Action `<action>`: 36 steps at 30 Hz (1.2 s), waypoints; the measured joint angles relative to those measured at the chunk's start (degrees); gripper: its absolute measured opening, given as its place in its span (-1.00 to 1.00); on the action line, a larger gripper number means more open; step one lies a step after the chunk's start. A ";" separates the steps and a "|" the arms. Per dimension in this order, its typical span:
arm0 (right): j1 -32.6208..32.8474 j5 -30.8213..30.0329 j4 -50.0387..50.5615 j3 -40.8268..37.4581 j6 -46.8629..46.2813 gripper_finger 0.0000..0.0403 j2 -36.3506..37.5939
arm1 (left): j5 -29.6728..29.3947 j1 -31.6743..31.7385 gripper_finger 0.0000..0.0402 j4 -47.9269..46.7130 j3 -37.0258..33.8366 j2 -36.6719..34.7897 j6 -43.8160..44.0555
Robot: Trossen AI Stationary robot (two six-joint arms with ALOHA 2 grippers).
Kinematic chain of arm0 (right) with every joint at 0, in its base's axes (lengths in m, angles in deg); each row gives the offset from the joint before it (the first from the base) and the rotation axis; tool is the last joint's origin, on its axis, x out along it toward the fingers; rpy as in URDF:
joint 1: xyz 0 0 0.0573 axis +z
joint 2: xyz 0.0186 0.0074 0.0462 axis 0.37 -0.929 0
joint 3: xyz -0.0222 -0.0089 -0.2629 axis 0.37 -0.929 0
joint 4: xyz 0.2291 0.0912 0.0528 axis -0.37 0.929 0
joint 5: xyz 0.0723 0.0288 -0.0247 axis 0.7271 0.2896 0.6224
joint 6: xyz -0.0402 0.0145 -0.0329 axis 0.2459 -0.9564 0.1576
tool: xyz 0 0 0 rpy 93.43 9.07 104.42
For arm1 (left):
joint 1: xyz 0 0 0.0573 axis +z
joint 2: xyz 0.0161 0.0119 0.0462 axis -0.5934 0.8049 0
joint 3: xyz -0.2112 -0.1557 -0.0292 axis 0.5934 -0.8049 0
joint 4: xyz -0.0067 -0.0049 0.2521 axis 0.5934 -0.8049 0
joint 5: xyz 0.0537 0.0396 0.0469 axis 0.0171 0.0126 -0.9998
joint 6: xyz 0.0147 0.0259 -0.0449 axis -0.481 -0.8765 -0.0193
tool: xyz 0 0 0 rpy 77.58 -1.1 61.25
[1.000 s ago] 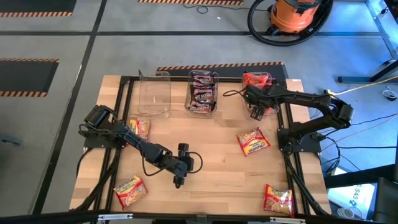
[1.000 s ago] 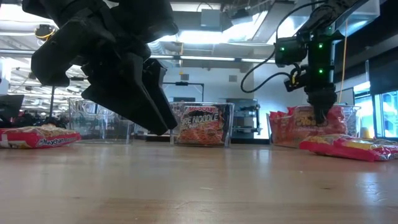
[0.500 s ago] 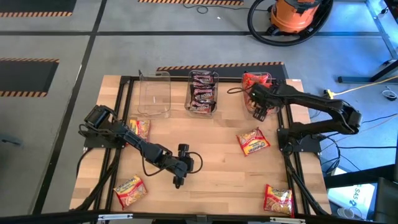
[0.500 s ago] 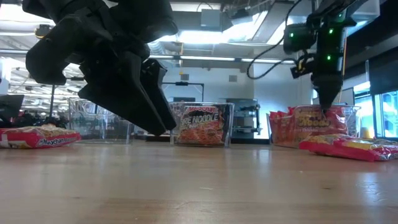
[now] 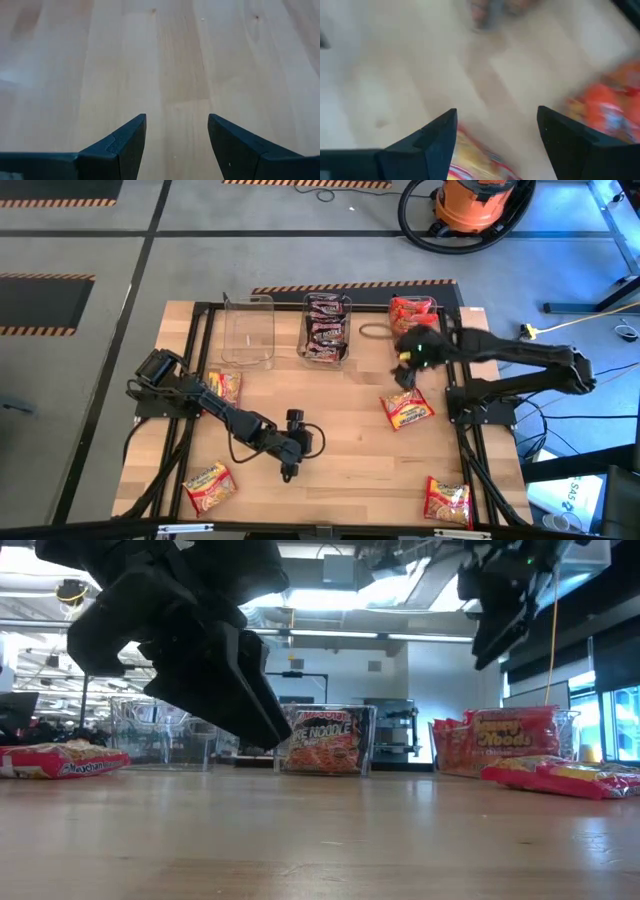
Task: Sort Maruchan noodles
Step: Put the red noodle pack into the left transparent bin
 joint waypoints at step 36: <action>32.77 -13.68 -14.06 -18.36 -31.41 0.25 -10.16 | -5.56 -2.02 0.04 -5.92 0.02 -4.85 1.77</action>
